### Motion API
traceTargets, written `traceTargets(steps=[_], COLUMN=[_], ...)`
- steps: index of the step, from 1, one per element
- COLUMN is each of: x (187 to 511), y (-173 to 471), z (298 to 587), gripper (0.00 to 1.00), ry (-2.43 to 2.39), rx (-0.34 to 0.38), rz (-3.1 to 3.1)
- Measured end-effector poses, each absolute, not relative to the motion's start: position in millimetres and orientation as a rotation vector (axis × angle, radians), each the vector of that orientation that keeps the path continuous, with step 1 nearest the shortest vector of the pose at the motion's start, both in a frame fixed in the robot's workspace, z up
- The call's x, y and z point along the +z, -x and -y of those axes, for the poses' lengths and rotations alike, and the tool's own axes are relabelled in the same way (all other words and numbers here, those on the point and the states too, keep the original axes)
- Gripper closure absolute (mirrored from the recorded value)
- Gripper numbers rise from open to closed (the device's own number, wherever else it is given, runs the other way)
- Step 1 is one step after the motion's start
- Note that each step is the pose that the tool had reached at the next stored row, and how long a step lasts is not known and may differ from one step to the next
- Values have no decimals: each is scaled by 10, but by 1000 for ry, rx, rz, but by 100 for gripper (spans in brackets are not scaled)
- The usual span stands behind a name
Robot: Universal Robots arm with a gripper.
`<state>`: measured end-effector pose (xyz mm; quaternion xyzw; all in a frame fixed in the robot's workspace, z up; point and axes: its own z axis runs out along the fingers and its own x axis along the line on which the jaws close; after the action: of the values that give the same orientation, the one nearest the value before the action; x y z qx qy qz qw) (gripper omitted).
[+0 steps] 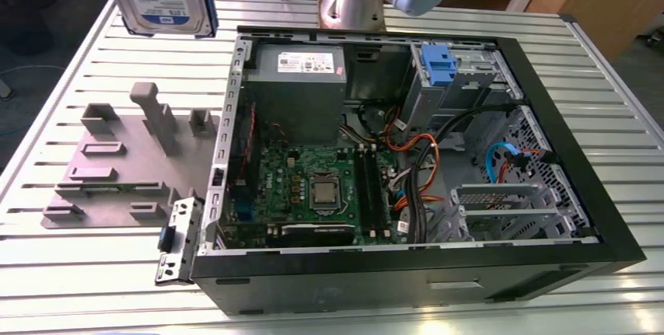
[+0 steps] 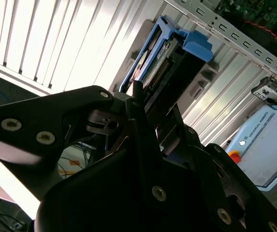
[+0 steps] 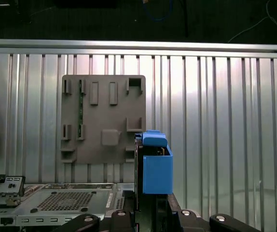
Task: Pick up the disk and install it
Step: 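Pick up the disk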
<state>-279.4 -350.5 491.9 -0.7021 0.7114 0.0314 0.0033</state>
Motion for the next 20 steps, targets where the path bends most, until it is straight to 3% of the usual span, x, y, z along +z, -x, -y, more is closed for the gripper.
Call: traceTargets(steps=[20], x=[4919], y=[2342], z=[3503], gripper=[65], ry=[2201], rx=[98], rz=[-2230])
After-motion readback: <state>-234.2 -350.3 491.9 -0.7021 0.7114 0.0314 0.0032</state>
